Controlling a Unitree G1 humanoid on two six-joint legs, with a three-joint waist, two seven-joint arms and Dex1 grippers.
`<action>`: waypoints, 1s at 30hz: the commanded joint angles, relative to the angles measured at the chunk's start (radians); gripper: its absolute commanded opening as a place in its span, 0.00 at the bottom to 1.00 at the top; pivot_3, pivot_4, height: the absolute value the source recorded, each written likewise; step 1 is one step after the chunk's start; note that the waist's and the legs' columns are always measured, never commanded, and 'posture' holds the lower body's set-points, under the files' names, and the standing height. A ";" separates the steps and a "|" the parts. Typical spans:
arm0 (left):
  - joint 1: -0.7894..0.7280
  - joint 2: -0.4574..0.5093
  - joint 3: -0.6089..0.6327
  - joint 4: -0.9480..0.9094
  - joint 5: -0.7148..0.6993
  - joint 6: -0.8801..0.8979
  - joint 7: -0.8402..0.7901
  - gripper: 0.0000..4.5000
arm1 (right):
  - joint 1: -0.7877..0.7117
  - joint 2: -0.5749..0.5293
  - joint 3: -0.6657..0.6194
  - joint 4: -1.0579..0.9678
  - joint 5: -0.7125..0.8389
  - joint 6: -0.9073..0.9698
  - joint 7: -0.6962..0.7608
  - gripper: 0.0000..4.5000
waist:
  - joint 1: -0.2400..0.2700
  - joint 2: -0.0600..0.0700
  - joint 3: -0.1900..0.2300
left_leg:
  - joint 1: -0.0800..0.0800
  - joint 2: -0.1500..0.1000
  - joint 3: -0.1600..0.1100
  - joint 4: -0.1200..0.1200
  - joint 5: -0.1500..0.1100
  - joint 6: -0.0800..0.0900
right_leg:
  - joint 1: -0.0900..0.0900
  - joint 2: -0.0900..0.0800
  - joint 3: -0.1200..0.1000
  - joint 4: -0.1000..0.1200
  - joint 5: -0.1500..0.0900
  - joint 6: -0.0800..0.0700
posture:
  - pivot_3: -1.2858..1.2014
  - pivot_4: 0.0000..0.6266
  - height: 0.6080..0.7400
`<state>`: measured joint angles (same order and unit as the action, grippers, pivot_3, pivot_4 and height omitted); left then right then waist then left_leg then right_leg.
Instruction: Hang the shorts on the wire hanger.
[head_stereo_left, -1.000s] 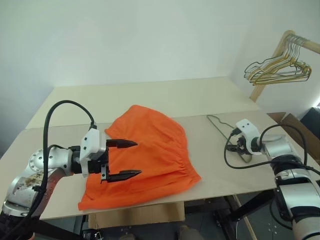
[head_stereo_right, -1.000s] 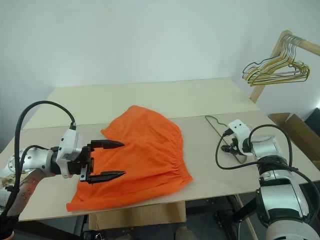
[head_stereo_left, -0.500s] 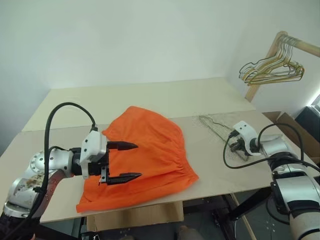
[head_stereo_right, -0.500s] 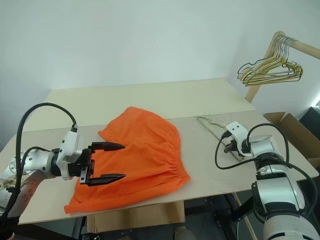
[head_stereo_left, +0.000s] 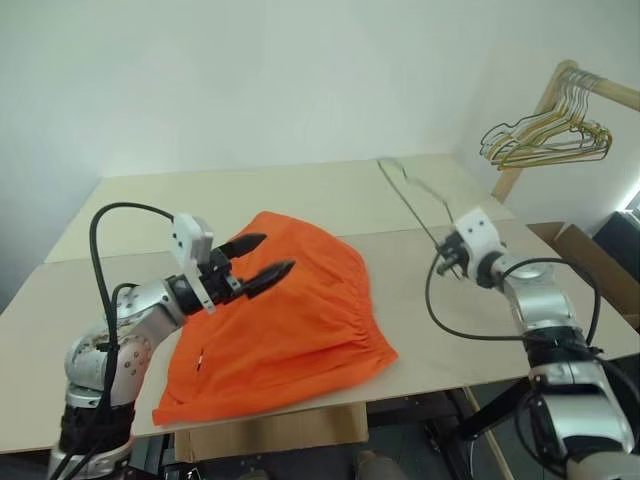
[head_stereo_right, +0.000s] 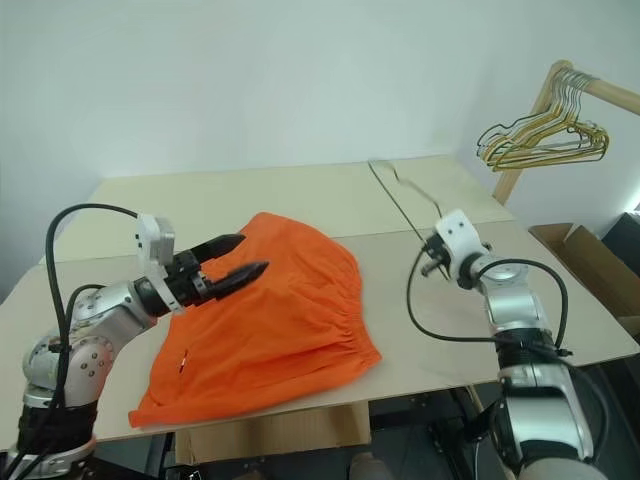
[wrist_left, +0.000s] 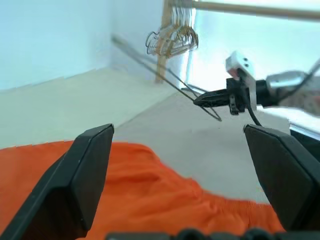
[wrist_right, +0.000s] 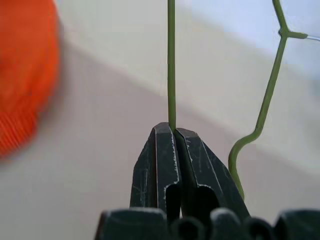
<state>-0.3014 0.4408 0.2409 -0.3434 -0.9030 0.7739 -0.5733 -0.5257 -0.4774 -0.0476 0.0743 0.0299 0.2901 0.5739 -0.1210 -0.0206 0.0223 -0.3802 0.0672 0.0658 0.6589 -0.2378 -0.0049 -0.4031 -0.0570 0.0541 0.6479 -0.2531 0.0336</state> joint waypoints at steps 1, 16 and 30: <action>-0.074 -0.063 0.062 0.033 -0.158 0.062 0.113 1.00 | 0.077 0.105 0.064 -0.301 0.015 -0.057 -0.077 0.01 | 0.006 0.000 0.000 | -0.003 0.000 -0.002 0.000 0.000 0.000 | -0.001 0.000 -0.002 0.000 0.001 -0.002 | 0.49 0.00 1.00; -0.219 -0.135 0.070 0.080 -0.196 0.019 0.234 1.00 | 0.214 0.176 0.307 -0.481 -0.149 -0.143 -0.124 0.01 | 0.024 -0.001 0.000 | -0.005 -0.009 -0.003 0.002 0.001 -0.001 | -0.001 -0.002 -0.004 -0.002 0.002 -0.002 | 0.49 0.00 1.00; -0.215 -0.184 0.058 0.075 -0.163 -0.040 0.317 0.34 | 0.209 0.206 0.318 -0.428 -0.225 -0.178 -0.188 0.00 | 0.024 -0.002 0.000 | -0.004 -0.016 -0.013 0.002 0.001 -0.001 | 0.000 -0.002 -0.003 -0.002 0.002 -0.002 | 0.49 0.00 1.00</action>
<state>-0.4966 0.2573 0.2853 -0.2406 -1.0619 0.7614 -0.2679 -0.2994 -0.2824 0.2790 -0.3322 -0.1822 0.1406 0.4198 -0.0967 -0.0223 0.0223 -0.3847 0.0508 0.0529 0.6608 -0.2373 -0.0055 -0.4030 -0.0594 0.0512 0.6459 -0.2509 0.0320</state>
